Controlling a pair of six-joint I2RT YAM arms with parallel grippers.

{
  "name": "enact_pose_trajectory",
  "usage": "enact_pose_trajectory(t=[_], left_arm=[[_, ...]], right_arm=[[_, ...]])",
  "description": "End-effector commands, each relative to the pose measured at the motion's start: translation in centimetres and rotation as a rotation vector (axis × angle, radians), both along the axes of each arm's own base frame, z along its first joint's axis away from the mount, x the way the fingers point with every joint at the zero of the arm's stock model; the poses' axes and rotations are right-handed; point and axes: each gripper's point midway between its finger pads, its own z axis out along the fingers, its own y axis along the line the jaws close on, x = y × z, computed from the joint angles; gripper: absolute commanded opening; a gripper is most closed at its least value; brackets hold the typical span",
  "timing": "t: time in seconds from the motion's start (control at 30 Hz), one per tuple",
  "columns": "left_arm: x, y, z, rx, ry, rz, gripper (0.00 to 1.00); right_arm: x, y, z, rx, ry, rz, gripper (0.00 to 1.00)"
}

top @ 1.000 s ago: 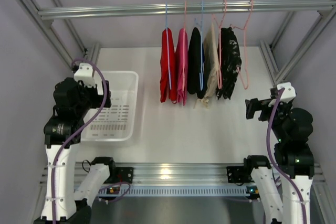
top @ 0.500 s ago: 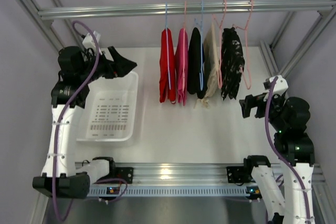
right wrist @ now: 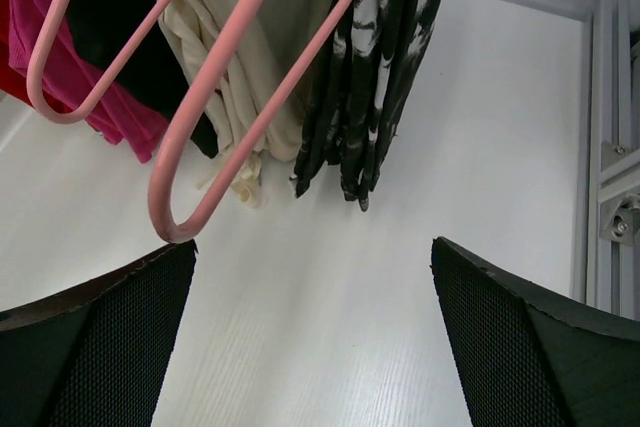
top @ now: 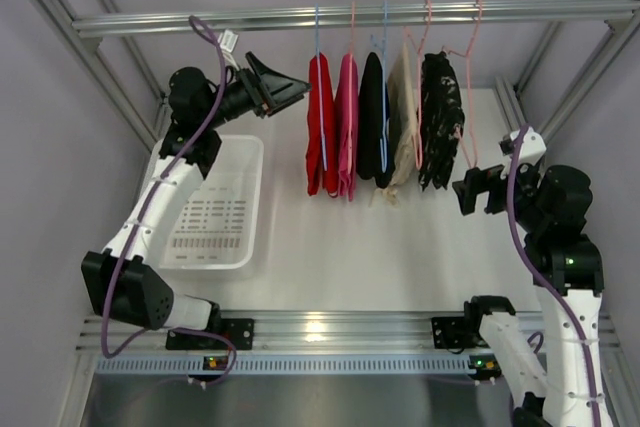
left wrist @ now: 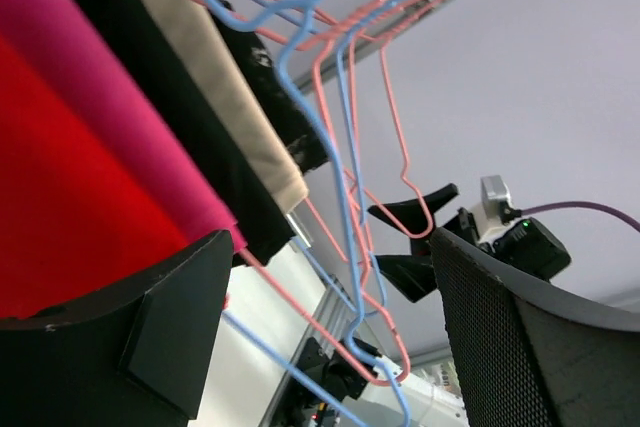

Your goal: Remove the trousers from the hanger

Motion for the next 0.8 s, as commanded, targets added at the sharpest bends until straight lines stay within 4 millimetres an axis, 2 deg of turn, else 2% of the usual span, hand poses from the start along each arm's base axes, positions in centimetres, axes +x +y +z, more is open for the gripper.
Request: enact_pose_trajectory(t=[0.0,0.07,0.1,0.17,0.2,0.4,0.47,0.73,0.77], left_arm=[[-1.0,-2.2,3.4,-0.079,-0.118,-0.053,0.84],[-0.5,-2.8,3.0,-0.086,-0.105,-0.051,0.82],[-0.5,-3.2,3.3,-0.104,-0.089,-0.048,0.77],[-0.2,-3.8,3.2,-0.114,-0.073,-0.058,0.73],[-0.4,-4.4,3.5,-0.112,-0.081,-0.061,0.71],[-1.3,-6.4,2.4,-0.081,-0.067,-0.095,0.64],[-1.5,-6.9,2.0,-0.077,-0.061,-0.106,0.59],[-2.0,-7.4,2.3,-0.075,-0.068,-0.137,0.45],[-2.0,-7.4,2.4,-0.077,-0.072,-0.14,0.38]], right_arm=[[-0.1,-0.1,1.4,-0.004,-0.021,0.001,0.99],[0.0,-0.2,1.4,-0.005,-0.023,0.0,0.99],[0.0,-0.2,1.3,-0.008,-0.021,-0.001,1.0],[0.1,-0.4,1.1,-0.014,-0.019,-0.01,0.99],[0.2,-0.5,1.0,-0.017,-0.016,-0.014,0.99],[0.3,-0.5,1.3,-0.017,-0.024,-0.009,1.0],[0.3,-0.4,1.3,-0.02,-0.025,-0.007,0.99],[0.1,-0.5,1.6,-0.022,-0.03,-0.008,0.99],[0.2,-0.5,1.7,-0.021,-0.031,-0.008,1.0]])
